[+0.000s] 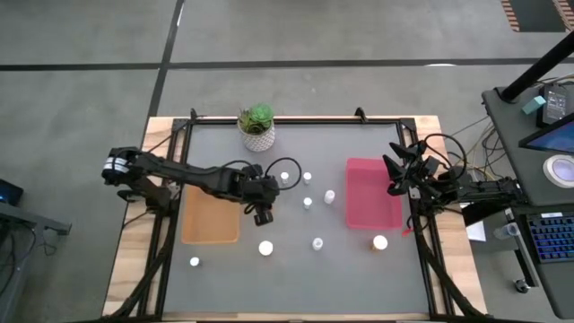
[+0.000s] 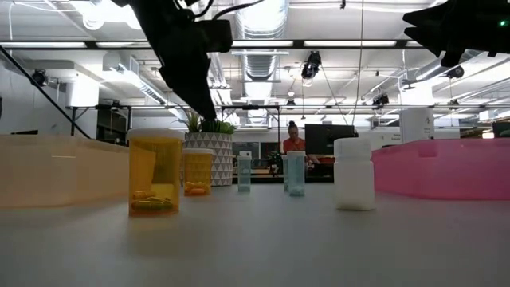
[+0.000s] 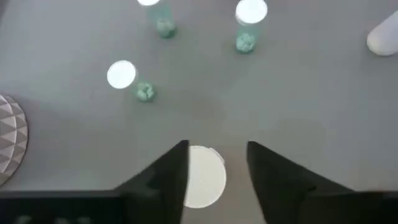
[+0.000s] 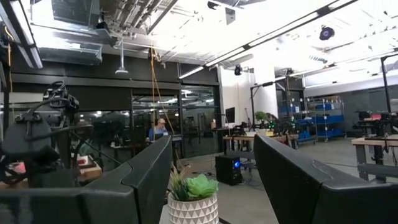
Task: Pick and place medicine bottles into bin by pill shape (circle, oval)
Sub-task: Put the top orange capsule bottle into the orange bin
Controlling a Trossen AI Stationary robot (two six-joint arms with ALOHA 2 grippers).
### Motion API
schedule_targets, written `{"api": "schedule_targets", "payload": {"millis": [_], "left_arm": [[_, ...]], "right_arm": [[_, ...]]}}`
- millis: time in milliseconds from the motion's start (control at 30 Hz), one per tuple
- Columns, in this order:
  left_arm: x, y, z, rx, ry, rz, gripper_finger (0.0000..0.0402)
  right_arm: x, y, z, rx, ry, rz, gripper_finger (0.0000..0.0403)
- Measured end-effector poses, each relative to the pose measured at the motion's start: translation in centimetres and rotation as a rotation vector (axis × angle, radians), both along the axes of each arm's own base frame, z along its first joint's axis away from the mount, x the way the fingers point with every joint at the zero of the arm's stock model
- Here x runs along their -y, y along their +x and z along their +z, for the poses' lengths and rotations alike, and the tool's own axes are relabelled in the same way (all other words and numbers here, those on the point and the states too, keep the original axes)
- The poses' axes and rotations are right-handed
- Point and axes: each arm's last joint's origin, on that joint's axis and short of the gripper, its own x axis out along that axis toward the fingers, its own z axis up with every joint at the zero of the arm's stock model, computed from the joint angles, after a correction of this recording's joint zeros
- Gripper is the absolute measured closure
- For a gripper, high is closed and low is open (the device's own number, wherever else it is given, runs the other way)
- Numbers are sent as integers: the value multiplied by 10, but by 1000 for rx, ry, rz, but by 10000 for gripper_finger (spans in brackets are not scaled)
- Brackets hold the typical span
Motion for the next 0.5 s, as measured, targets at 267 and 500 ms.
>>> {"api": "schedule_targets", "payload": {"millis": [267,500], "left_arm": [[-2,-5,-10,-68,44,-41,134],[-4,-6,-21,-108,69,-79,123]], "right_arm": [[0,0,0,-4,-2,-1,184],[0,0,0,-4,-2,-1,184]]}}
